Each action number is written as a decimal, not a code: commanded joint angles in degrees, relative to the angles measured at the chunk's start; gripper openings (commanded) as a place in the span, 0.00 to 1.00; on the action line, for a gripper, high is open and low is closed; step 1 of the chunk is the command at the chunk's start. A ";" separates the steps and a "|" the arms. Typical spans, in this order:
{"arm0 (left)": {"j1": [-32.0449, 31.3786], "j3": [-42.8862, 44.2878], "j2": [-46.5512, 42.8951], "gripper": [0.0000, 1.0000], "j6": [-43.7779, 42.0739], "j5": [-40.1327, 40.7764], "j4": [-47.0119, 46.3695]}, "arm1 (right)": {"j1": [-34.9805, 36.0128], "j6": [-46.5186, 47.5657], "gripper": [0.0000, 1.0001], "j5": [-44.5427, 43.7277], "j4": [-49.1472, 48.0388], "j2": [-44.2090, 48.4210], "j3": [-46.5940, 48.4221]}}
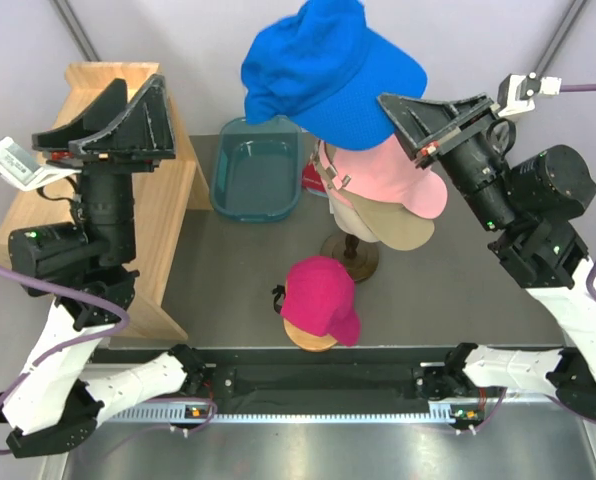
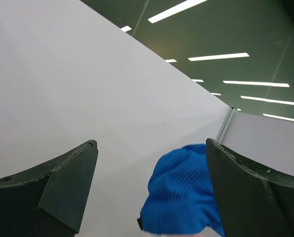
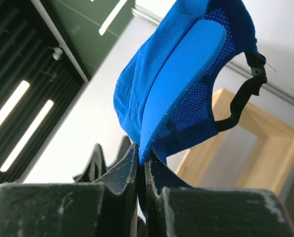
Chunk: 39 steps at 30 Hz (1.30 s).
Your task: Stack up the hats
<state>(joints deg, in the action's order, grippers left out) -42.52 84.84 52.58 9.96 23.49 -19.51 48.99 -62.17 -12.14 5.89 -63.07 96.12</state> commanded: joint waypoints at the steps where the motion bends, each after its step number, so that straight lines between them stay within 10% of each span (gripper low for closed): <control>1: -0.19 3.22 2.18 0.94 -6.18 -2.38 0.96 | 0.31 -2.25 0.00 4.84 7.38 -1.79 1.88; 14: -0.19 3.50 1.13 0.95 -4.86 -2.22 1.66 | 8.04 -6.47 0.00 13.55 14.67 -3.29 -0.13; 39: -0.19 0.33 0.07 0.96 -2.04 -1.34 6.59 | 14.20 -23.78 0.00 0.28 11.51 28.77 -46.71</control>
<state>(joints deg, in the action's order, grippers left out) -42.52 85.60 52.53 8.84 21.96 -12.95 62.52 -82.30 -7.51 18.92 -39.77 52.60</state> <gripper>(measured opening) 0.954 0.022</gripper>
